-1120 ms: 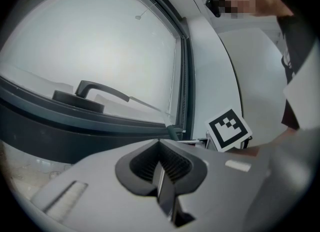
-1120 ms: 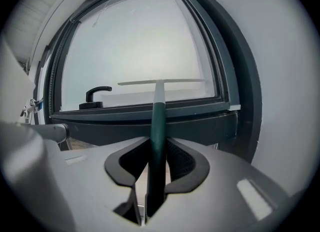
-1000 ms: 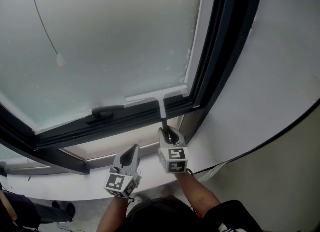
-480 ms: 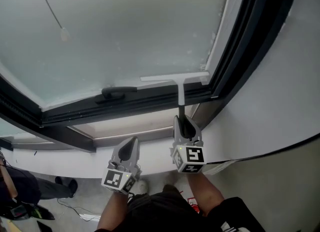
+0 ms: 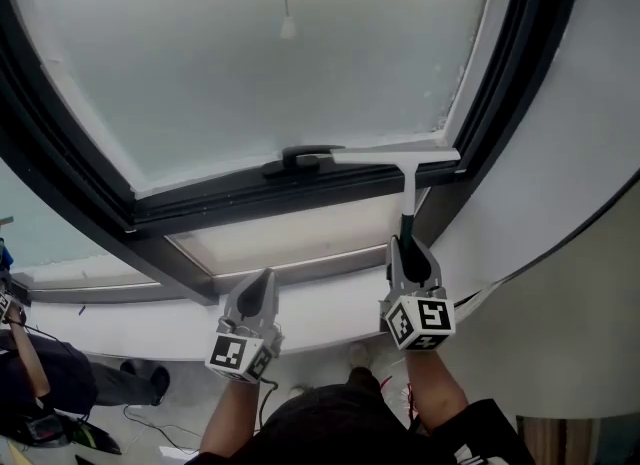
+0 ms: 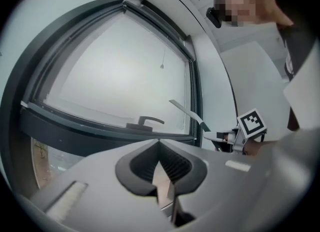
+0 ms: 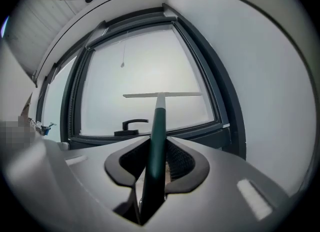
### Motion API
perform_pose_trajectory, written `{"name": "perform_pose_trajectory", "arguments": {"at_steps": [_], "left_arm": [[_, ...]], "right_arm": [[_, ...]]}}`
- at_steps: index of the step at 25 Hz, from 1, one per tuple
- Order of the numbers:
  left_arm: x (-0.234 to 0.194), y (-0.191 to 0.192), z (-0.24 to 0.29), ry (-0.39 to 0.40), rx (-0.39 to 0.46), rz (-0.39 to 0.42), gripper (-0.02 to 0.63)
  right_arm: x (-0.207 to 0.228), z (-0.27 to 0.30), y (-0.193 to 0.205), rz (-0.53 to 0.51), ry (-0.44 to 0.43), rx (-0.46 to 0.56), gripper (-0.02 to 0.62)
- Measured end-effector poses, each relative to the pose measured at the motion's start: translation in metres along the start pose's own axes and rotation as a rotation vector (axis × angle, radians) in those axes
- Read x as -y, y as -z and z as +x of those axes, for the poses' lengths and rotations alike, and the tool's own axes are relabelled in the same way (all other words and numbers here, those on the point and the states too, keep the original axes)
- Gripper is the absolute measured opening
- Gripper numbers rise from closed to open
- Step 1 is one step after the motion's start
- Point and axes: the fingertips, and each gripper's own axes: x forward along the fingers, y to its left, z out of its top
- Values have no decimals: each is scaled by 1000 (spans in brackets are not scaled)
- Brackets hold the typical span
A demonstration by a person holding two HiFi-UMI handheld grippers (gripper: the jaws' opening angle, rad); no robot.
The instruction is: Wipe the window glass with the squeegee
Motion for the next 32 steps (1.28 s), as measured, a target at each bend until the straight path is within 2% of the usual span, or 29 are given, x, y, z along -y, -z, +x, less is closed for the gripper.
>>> {"name": "perform_pose_trajectory", "arguments": {"at_steps": [6,9,12,15,19,23,27,32], "left_arm": [[-45,-5,-73,-8,-13,-5,-2],[-49,-10,-96,2,-6,-4,-2],[-47,-15,-114,9,1,-10,-2],[-46,-15,-129,-9,5,-20,-2],[-43,-12,-144,-48,4,-26,-2],[-34,-9,-151,-93,12,-30,-2],[-16,-10,-147,-101,45,-31,-2],[-6,-15,-146,-123,70,-16,-2]], "right_arm": [[-70,-66,12,4,10,14,95],[-86,-92,12,22,11,15,95],[-95,-116,14,-7,9,7,95],[-92,-137,14,-51,8,-2,95],[-80,-152,20,-50,-10,-28,95],[-66,-155,31,-32,-29,-41,95],[-53,-153,40,-13,-47,-59,95],[-47,-145,34,-23,-79,-41,95]]}}
